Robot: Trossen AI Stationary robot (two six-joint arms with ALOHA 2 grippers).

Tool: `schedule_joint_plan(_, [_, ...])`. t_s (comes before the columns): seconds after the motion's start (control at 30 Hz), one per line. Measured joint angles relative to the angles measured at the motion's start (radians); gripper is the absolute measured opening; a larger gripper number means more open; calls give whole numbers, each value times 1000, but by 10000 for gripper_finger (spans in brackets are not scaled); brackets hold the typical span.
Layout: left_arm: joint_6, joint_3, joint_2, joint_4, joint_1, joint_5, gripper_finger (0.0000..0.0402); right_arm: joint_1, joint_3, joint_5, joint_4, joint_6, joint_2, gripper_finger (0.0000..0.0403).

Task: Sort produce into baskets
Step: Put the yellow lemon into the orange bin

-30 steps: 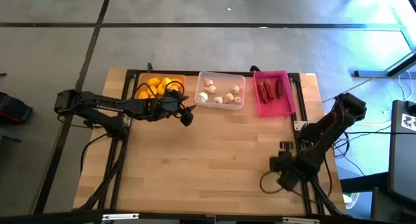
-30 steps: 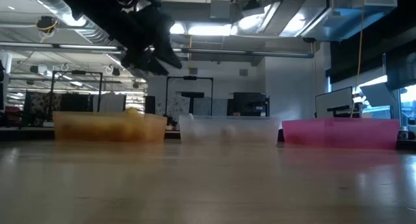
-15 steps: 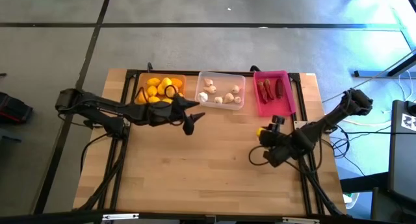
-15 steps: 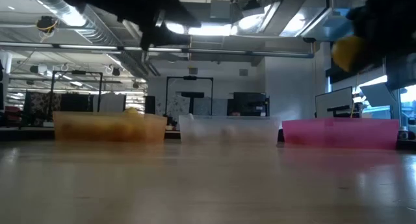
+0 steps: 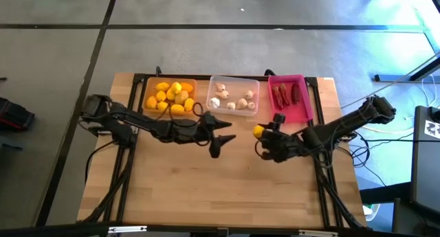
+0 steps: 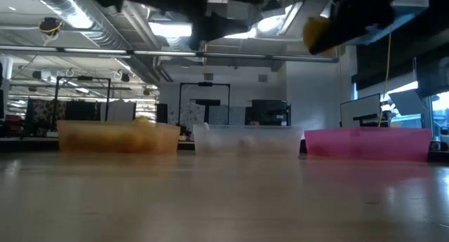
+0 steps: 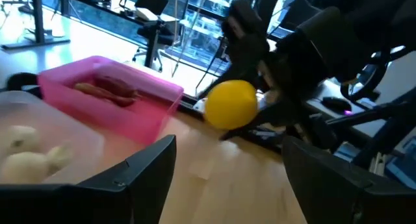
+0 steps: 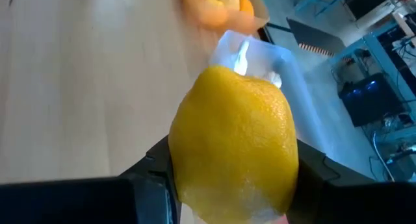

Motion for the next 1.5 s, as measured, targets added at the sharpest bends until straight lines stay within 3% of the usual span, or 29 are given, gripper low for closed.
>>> schedule_joint_plan(0.2, [-20, 157, 131, -14, -4, 0, 276, -32, 0, -8, 85, -60, 6, 168])
schedule_joint_plan(0.4, [-30, 238, 212, -17, 14, -2, 276, -30, 1, -8, 116, -80, 21, 168])
schedule_joint_plan(0.67, [-47, 242, 216, -13, 19, 18, 276, -31, 1, 6, 178, -106, 23, 168])
schedule_joint_plan(1.03, [-51, 242, 215, -6, 22, 25, 276, -31, -1, -61, 357, -189, 27, 168])
schedule_joint_plan(1.3, [-40, 239, 214, -26, 25, 9, 276, -33, -3, -30, 427, -212, 84, 168])
schedule_joint_plan(1.5, [-19, 239, 214, -27, 26, 0, 222, -31, -3, 3, 442, -214, 99, 168])
